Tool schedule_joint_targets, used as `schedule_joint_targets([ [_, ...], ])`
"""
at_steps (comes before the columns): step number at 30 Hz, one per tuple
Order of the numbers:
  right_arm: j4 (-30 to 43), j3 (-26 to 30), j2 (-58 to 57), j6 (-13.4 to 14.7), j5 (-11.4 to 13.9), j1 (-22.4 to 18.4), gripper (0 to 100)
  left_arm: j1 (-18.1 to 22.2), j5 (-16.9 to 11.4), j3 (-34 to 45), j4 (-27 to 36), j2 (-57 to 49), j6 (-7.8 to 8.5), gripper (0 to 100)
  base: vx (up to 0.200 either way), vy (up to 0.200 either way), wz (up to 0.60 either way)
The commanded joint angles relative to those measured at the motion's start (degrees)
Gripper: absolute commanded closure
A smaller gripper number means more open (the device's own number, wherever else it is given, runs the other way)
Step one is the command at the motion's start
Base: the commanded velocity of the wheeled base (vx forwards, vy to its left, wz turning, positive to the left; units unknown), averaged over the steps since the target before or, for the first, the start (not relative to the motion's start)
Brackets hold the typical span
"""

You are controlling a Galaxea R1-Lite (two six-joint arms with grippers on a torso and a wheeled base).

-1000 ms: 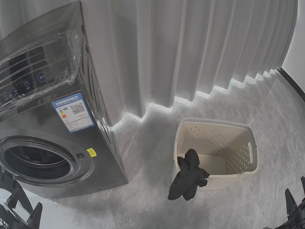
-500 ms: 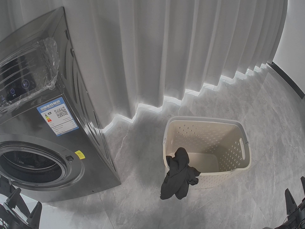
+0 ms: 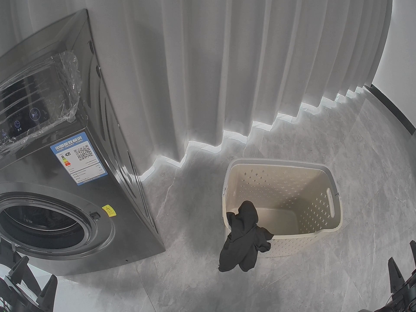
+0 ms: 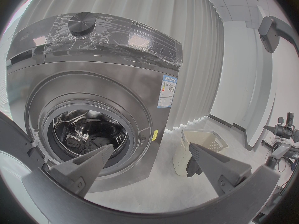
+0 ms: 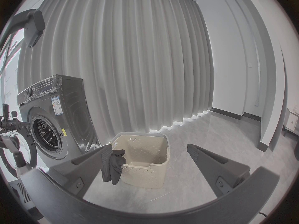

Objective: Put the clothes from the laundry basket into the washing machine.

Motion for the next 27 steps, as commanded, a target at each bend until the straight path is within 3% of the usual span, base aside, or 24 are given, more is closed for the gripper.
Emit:
schedule_joint_targets([
  [1,0.03,1.01,-0.40,-0.35,0.03,-0.02,0,-0.01,0.01,1.01,-0.02,0.19,-0.01,0,0.000,0.000,0.00],
  [3,-0.50,1.01,-0.49,-2.29,0.30,-0.02,0,-0.01,0.01,1.01,-0.02,0.19,-0.10,0,0.000,0.000,0.00],
  [7,-1.20,-3.21,-0.67,-2.29,2.14,0.06,0,-0.01,0.01,1.01,-0.02,0.19,-0.28,0,0.000,0.000,0.00],
  [8,0.12,-10.50,1.00,-1.41,5.66,0.42,0,-0.01,0.01,1.01,-0.02,0.19,-0.28,0,0.000,0.000,0.00],
  [10,2.75,-14.98,7.16,2.46,9.70,1.29,0,-0.01,0.01,1.01,-0.02,0.19,-0.28,0,0.000,0.000,0.00],
  [11,3.11,-15.51,8.21,3.25,10.32,1.47,0,-0.01,0.01,1.01,-0.02,0.19,-0.28,0,0.000,0.000,0.00],
  [12,3.63,-17.53,13.57,7.29,13.74,2.52,0,-0.01,0.01,1.01,-0.02,0.19,-0.28,0,0.000,0.000,0.00],
  [13,3.54,-18.32,17.35,9.58,16.12,3.32,0,-0.01,0.01,1.01,-0.02,0.19,-0.37,0,0.000,0.000,0.00],
  [16,0.73,-18.41,27.28,11.86,20.78,5.42,0,-0.01,0.01,1.01,-0.02,0.19,-0.72,0,0.000,0.000,0.00],
  [20,-5.60,-17.09,37.13,11.07,21.65,7.09,0,-0.01,-0.08,1.01,-0.02,0.19,-0.81,0,0.000,0.000,0.00],
  [22,-14.21,-15.42,46.62,8.35,21.65,10.61,0,-0.01,0.01,1.01,-0.02,0.19,-0.81,0,0.000,0.000,0.00],
  [27,-23.70,-15.07,60.42,8.26,21.57,15.00,0,-0.01,-0.08,1.01,-0.02,0.19,-0.81,0,0.000,0.000,0.00],
])
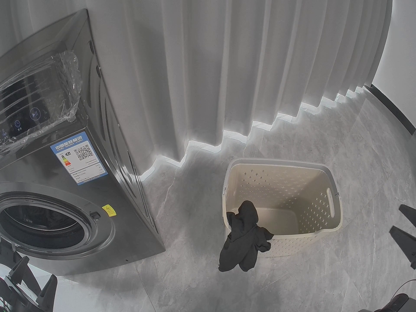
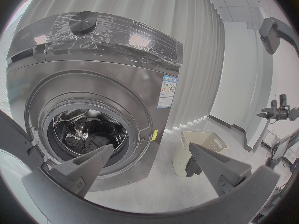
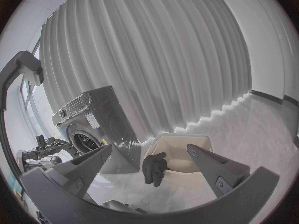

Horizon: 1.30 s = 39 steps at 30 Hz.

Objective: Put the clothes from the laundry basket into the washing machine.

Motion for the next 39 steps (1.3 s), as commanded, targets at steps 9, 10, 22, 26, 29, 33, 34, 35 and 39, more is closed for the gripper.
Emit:
schedule_joint_targets([
  [9,-28.44,-2.37,53.01,1.47,2.93,10.70,0,-0.01,-0.20,1.01,-0.02,0.16,-0.38,0,0.000,0.000,0.00],
  [10,-32.22,-2.28,57.49,1.29,2.05,10.79,0,-0.01,-0.29,1.01,-0.02,0.16,-0.38,0,0.000,0.000,0.00],
  [22,-38.64,-9.31,74.72,2.44,-1.64,17.38,0,-0.01,-0.29,1.01,-0.02,0.16,-0.47,0,0.000,-0.083,0.00],
  [26,-40.84,-10.89,78.23,2.44,-3.31,18.26,0,-0.01,-0.29,1.01,-0.02,0.16,-0.30,0,0.000,-0.200,0.00],
  [29,-42.15,-12.30,81.31,2.79,-3.31,18.26,0,-0.01,-0.29,1.01,-0.02,0.16,-0.38,0,0.000,0.000,0.00],
  [33,-43.47,-13.97,83.95,3.75,-3.48,18.44,0,-0.01,-0.29,1.01,-0.02,0.16,-0.47,0,0.000,0.000,0.00],
  [34,-43.91,-15.11,85.18,4.11,-3.66,18.61,0,-0.01,-0.29,1.01,-0.02,0.16,-0.47,0,0.000,0.000,0.00],
  [35,-44.26,-15.82,85.88,4.19,-4.10,18.61,0,-0.01,-0.38,1.01,-0.02,0.16,-0.47,0,0.000,0.000,0.00],
  [39,-46.90,-18.36,89.04,6.83,-5.24,18.97,0,-0.01,-0.38,1.01,-0.02,0.16,-0.38,0,0.000,0.000,0.00],
])
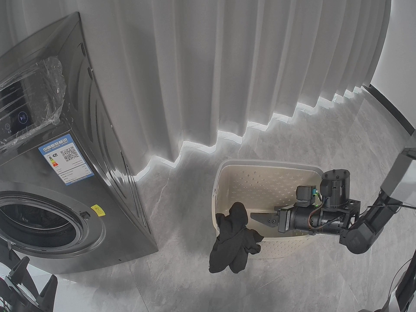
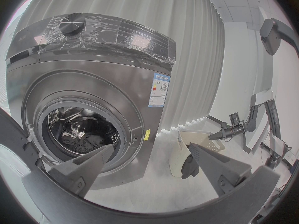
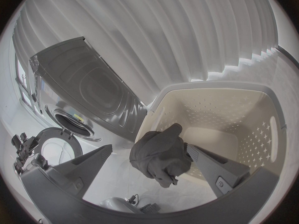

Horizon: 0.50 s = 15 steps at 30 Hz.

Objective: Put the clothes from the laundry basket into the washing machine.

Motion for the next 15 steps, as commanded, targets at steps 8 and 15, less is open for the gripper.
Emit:
schedule_joint_targets([
  [8,-4.65,-6.06,12.93,3.46,-1.70,2.15,0,-0.02,0.00,1.01,-0.02,0.11,-0.08,0,0.000,0.000,0.00],
  [15,-12.39,-8.34,21.28,3.46,-2.14,2.94,0,-0.02,-0.09,1.01,-0.02,0.11,-0.61,0,0.000,0.000,0.00],
])
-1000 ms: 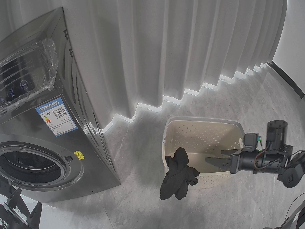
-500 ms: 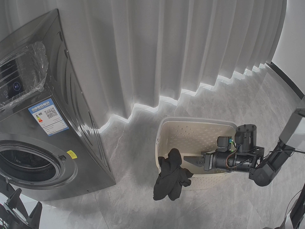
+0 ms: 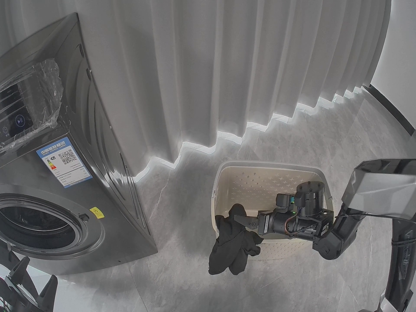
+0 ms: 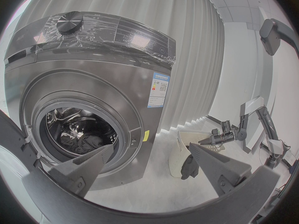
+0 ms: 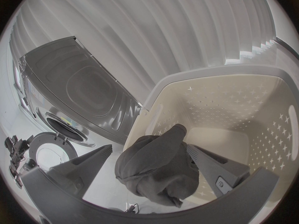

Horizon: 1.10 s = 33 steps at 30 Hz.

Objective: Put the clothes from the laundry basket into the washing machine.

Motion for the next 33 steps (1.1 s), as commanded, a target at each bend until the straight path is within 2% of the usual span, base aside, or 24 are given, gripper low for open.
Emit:
schedule_joint_targets([
  [1,-3.23,-1.26,7.21,-0.03,-0.28,1.04,0,-0.01,0.04,1.01,-0.02,0.09,-0.45,0,0.000,0.000,0.00],
  [13,-3.58,-1.17,7.83,0.05,-0.63,3.33,0,-0.01,0.04,1.01,-0.02,0.09,-0.45,0,0.000,0.000,0.00],
  [14,-3.58,-1.26,7.83,0.05,-0.72,3.33,100,-0.01,0.04,1.01,-0.02,0.09,-0.45,0,0.000,0.000,0.00],
  [23,-6.57,-0.65,8.09,-0.12,-1.95,3.15,100,-0.01,0.04,1.01,-0.02,0.09,-0.63,0,0.000,0.000,0.00],
  [32,-11.14,6.91,-0.43,-1.97,-1.95,3.15,100,-0.01,-0.05,1.01,-0.02,0.01,-0.98,0,0.000,0.000,0.00],
  [33,-12.10,9.37,-4.83,-1.97,-1.95,3.33,100,-0.01,-0.05,1.01,-0.02,0.01,-1.07,0,0.000,0.000,0.00],
])
